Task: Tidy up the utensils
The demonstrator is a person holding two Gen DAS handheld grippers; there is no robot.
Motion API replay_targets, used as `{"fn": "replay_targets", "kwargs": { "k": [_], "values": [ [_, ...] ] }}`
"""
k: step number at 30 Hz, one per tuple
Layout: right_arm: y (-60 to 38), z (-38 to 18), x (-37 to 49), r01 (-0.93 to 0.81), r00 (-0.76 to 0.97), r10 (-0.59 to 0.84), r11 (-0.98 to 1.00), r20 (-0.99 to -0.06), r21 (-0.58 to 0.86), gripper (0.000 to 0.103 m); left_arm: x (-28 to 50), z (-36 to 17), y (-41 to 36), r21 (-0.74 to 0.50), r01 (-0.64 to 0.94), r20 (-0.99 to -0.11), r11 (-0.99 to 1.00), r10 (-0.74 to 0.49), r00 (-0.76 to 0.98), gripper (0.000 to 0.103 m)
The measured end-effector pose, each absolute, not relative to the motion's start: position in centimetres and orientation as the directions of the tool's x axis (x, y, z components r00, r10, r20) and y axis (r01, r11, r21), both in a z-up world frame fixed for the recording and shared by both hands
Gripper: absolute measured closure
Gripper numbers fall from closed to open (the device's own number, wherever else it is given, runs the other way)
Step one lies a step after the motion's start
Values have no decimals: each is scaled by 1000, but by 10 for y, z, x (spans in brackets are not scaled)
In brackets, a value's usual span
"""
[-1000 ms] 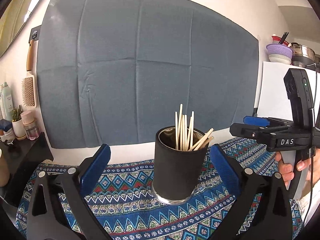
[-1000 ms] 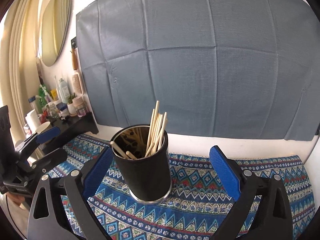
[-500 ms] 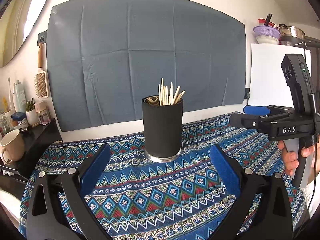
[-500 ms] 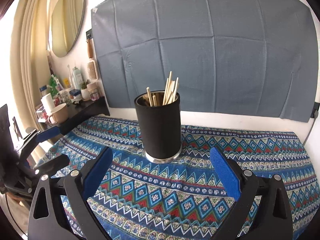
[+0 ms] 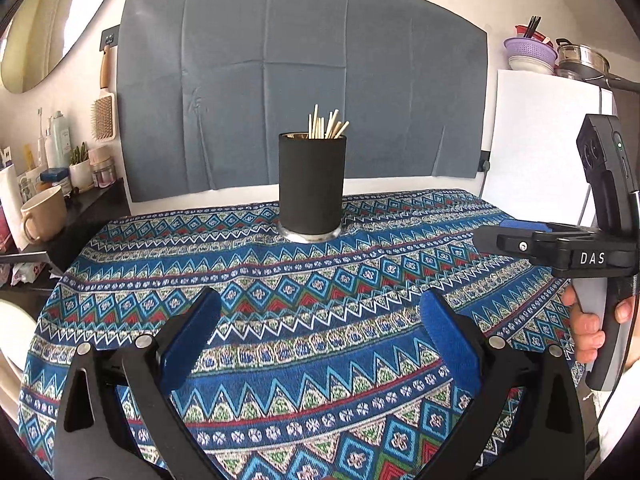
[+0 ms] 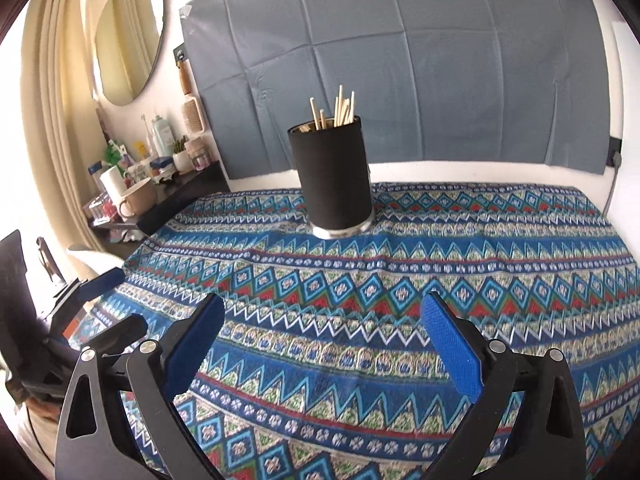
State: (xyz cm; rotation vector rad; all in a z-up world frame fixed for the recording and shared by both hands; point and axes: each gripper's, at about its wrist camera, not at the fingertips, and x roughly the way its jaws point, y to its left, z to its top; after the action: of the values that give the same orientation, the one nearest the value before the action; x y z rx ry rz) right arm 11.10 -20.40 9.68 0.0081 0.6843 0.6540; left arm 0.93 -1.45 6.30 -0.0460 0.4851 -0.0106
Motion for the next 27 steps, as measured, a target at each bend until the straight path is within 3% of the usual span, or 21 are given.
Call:
{"fn": "replay_targets", "kwargs": {
  "k": [4, 11, 17, 19, 21, 24, 27],
  "values": [
    [-216, 84, 75, -560, 592, 573, 798, -566, 222, 8, -16, 51, -30, 2, 7, -457, 1000, -5, 889, 6],
    [-236, 60, 31, -489, 733, 494, 861, -467, 144, 8, -35, 23, -33, -27, -30, -452, 999, 14, 892, 6],
    [-246, 36, 21, -448, 767, 477, 877, -430, 172, 8, -35, 11, -11, -116, -133, -447, 984, 68, 892, 6],
    [-250, 27, 16, -425, 802, 460, 887, -380, 177, 8, -33, 6, -7, -168, -78, -465, 983, -9, 885, 6],
    [-245, 20, 18, -422, 802, 439, 896, -405, 137, 8, -25, -5, -10, -145, -59, -510, 988, -23, 860, 6],
    [-242, 20, 15, -474, 782, 477, 873, -401, 115, 8, -28, -2, -14, -129, -42, -477, 991, -25, 878, 6],
    [-232, 14, 15, -477, 766, 449, 877, -460, 61, 8, -27, -2, -24, -64, -50, -482, 997, 13, 876, 6]
  ]
}}
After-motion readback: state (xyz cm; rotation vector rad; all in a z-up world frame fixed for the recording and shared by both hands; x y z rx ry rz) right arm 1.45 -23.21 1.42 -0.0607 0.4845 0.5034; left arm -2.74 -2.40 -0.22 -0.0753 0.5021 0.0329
